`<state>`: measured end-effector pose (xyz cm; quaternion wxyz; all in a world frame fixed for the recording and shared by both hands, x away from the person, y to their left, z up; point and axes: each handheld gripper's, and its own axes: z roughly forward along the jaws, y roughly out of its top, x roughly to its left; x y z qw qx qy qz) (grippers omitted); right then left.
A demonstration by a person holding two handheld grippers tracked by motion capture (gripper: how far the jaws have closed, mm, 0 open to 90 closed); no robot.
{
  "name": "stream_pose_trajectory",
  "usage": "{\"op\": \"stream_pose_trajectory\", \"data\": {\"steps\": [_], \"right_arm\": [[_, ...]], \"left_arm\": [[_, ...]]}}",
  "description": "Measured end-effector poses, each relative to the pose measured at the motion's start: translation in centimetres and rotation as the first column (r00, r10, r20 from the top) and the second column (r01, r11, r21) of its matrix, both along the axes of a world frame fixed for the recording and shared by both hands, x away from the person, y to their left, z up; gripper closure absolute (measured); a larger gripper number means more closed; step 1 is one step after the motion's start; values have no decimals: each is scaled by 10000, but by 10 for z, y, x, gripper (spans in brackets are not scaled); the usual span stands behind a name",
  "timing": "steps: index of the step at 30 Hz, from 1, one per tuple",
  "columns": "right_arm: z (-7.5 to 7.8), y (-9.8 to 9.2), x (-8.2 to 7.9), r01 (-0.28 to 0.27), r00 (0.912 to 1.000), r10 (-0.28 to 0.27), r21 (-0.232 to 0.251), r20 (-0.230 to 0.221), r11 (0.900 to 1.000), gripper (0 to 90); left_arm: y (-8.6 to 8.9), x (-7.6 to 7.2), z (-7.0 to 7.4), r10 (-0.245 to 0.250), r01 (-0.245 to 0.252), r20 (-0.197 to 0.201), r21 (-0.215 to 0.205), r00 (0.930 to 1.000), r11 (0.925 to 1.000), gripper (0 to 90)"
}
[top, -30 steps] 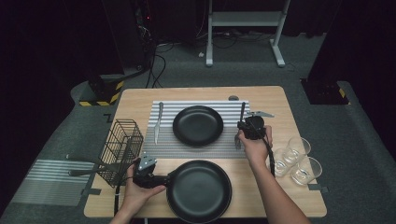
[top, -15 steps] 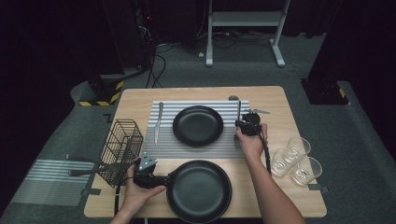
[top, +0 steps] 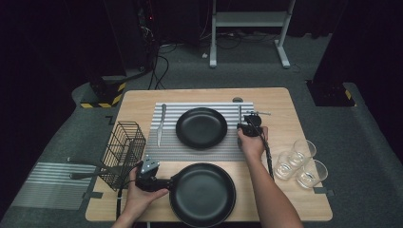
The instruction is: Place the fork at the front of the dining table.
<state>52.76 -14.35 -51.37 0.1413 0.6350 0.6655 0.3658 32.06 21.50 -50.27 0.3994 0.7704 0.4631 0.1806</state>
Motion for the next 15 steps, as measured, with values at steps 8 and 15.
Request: {"op": "stream_pose_trajectory", "data": {"steps": [8, 15], "right_arm": [[-10, -2, 8, 298, 9991, -300, -77, -301, 9995, 838], [-11, -3, 10, 271, 9995, -271, -41, -188, 9996, 829]], "left_arm": [[0, 0, 0, -26, 26, -3, -1, 10000, 10000, 74], [0, 0, -1, -32, 32, -27, 16, 10000, 10000, 74]]}}
